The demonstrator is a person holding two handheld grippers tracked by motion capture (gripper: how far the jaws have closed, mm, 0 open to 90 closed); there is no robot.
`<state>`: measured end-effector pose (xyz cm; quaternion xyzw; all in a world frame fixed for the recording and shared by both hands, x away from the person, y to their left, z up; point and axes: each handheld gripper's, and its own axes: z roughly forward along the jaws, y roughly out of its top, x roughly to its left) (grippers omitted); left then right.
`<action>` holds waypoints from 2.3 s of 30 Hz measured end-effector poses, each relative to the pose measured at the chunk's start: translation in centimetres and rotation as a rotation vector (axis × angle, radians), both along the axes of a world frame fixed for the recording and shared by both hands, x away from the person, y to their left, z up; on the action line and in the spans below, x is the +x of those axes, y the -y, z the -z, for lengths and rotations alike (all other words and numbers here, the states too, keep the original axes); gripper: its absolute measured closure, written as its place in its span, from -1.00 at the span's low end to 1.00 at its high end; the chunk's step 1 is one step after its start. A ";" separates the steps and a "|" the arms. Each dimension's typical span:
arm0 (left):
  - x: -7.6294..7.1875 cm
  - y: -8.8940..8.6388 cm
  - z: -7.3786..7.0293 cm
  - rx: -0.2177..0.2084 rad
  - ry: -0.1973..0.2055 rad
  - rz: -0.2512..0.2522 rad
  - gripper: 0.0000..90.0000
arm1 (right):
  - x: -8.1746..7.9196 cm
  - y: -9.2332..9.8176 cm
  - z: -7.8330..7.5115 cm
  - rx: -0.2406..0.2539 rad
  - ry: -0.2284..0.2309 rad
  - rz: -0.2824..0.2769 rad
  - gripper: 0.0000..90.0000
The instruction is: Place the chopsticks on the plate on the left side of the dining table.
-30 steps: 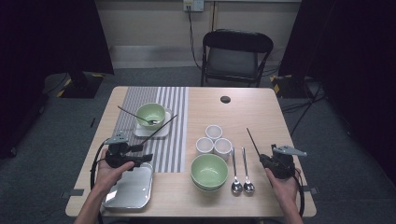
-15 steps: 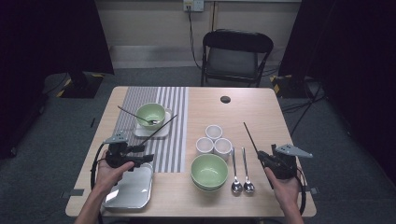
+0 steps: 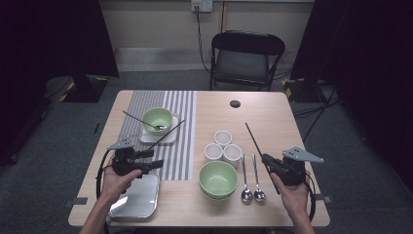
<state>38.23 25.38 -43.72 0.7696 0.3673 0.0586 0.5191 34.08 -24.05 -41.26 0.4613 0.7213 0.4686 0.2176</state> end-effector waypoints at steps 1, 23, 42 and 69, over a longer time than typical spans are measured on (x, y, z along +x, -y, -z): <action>-0.1 0.1 -0.1 0.002 0.000 0.000 -0.38 | -0.1 -0.2 -0.2 0.001 0.008 -0.008 0.93; -1.1 3.0 -2.3 -0.040 0.060 0.076 -0.27 | -1.7 -4.2 -2.5 0.040 0.064 -0.132 0.93; -0.8 5.4 -4.7 -0.126 0.079 0.159 -0.18 | -1.6 -10.0 -4.4 0.078 0.112 -0.302 0.93; -0.4 9.3 -7.7 -0.257 0.138 0.228 0.26 | -1.0 -13.1 -4.8 0.156 0.121 -0.395 0.93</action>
